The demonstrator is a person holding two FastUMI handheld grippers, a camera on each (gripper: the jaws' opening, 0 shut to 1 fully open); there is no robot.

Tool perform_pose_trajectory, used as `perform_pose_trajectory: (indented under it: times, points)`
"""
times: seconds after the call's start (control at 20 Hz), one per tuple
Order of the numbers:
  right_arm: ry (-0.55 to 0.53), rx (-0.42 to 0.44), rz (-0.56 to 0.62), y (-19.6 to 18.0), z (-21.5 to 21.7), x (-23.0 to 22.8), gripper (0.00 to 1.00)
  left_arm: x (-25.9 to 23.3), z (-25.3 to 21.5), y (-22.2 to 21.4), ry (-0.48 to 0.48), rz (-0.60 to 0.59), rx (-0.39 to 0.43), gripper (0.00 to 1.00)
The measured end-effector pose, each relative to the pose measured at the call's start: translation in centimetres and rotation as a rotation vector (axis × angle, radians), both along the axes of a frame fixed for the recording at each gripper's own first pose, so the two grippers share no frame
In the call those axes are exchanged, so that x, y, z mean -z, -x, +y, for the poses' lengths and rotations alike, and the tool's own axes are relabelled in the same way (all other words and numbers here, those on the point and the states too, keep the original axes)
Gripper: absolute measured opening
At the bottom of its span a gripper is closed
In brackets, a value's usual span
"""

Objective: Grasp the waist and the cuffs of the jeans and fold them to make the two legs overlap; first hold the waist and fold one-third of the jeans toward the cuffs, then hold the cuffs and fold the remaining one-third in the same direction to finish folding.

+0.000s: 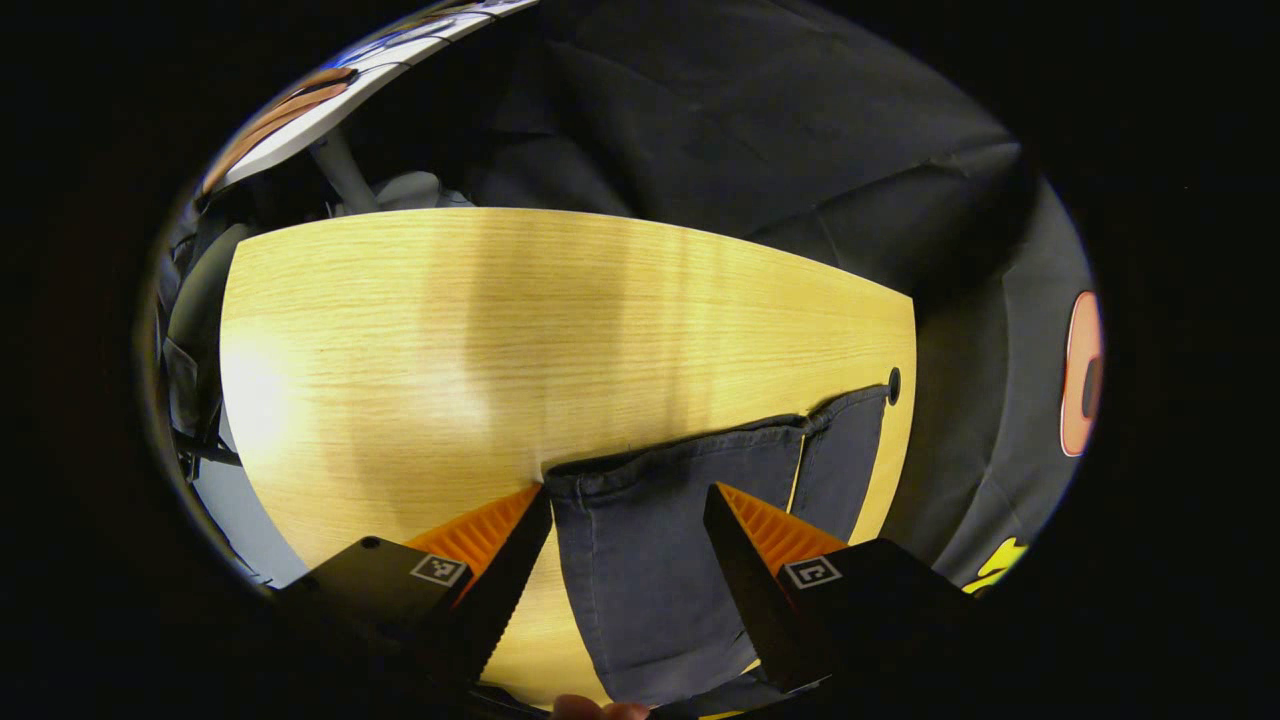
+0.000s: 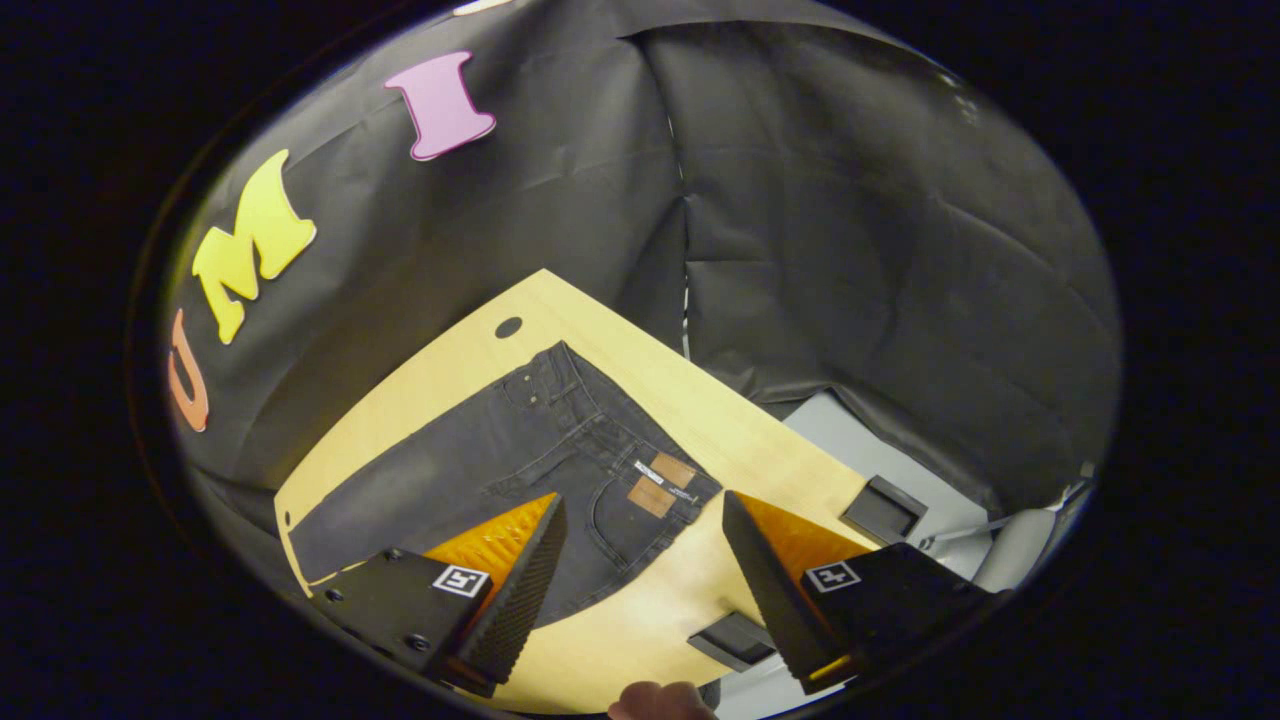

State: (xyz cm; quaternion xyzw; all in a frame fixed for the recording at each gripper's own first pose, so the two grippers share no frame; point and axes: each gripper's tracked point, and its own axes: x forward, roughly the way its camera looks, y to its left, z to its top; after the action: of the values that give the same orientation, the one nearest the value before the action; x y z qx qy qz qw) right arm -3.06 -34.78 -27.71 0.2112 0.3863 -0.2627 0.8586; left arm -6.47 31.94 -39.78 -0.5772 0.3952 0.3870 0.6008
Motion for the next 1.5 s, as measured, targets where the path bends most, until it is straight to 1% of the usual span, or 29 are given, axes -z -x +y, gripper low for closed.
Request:
perform_pose_trajectory:
  times: [0.05,0.1,0.15,0.2,0.25,0.3,0.35,0.4,0.45,0.5,0.6,0.65,0.7,0.75,0.8,0.85,0.9,0.95,1.0,1.05,1.1,1.15,1.3,1.45,1.5]
  points:
    - [-0.002,0.0,0.005,0.0,0.0,0.2,0.98,0.3,-0.1,-0.1,0.011,0.02,0.02,0.99]
    - [-0.007,-0.001,0.007,-0.1,0.0,0.3,0.98,0.5,-0.2,0.0,0.021,0.055,0.044,0.99]
    - [-0.015,-0.002,0.014,-0.1,0.0,0.4,0.94,0.7,-0.3,0.0,0.023,0.087,0.068,0.97]
    - [-0.026,0.001,0.02,0.0,0.1,0.4,0.94,0.9,-0.5,0.2,0.025,0.122,0.105,0.95]
    - [-0.038,0.006,0.025,0.2,0.2,0.5,0.94,1.0,-0.6,0.5,0.019,0.148,0.143,0.92]
    - [-0.05,0.01,0.031,0.4,0.3,0.5,0.98,0.9,-0.6,0.7,0.016,0.164,0.163,0.89]
    - [-0.061,0.014,0.035,0.4,0.3,0.6,0.99,1.1,-0.8,0.7,0.015,0.176,0.172,0.87]
    - [-0.078,0.015,0.042,0.5,0.4,0.7,0.94,1.1,-0.8,0.7,0.013,0.182,0.168,0.86]
    - [-0.105,0.023,0.048,0.5,0.6,0.7,0.94,1.3,-0.6,0.4,0.009,0.182,0.155,0.86]
    - [-0.141,0.041,0.05,0.6,0.7,0.7,0.99,1.3,-0.6,0.1,0.007,0.18,0.147,0.86]
    - [-0.205,0.088,0.05,0.7,0.8,0.7,0.99,1.4,-0.7,0.4,0.013,0.154,0.122,0.82]
    - [-0.225,0.111,0.057,0.7,0.7,0.7,0.98,1.2,-0.9,0.1,0.04,0.122,0.083,0.73]
    - [-0.243,0.128,0.063,0.8,0.6,0.6,0.98,0.8,-0.6,0.0,0.034,0.122,0.039,0.59]
    - [-0.257,0.144,0.068,1.0,0.5,0.3,0.98,1.0,-1.0,0.0,0.044,0.129,0.03,0.46]
    - [-0.266,0.152,0.068,0.9,0.3,0.1,0.98,1.1,-1.0,-0.1,0.03,0.127,0.028,0.33]
    - [-0.269,0.157,0.074,0.9,0.1,0.5,0.98,1.3,-1.1,0.2,0.018,0.134,0.041,0.24]
    - [-0.278,0.157,0.074,0.9,0.1,0.6,0.98,1.6,-1.3,0.1,0.019,0.141,0.054,0.21]
    - [-0.294,0.159,0.071,0.8,0.2,0.7,0.93,2.0,-1.3,0.0,0.008,0.141,0.054,0.14]
    - [-0.322,0.169,0.066,0.7,0.3,0.6,0.93,1.7,-1.4,0.0,-0.006,0.139,0.052,0.12]
    - [-0.353,0.195,0.063,0.6,0.4,0.6,0.98,1.6,-1.5,-0.2,-0.014,0.13,0.056,0.08]
    - [-0.39,0.234,0.066,0.6,0.5,0.7,0.93,1.4,-1.8,-0.6,-0.018,0.113,0.056,0.06]
    - [-0.424,0.274,0.069,0.4,0.7,0.9,0.98,1.1,-2.2,-1.0,-0.014,0.088,0.057,0.05]
    - [-0.516,0.364,0.069,-0.1,1.5,1.6,0.98,-0.2,-3.6,-1.1,0.018,0.024,0.037,0.04]
    - [-0.552,0.378,0.078,-0.7,2.1,2.3,0.98,-1.3,-4.4,-0.8,0.029,-0.021,0.019,0.04]
    - [-0.548,0.366,0.061,-1.2,2.2,1.8,0.93,-1.7,-4.6,-1.0,0.035,-0.036,0.01,0.04]
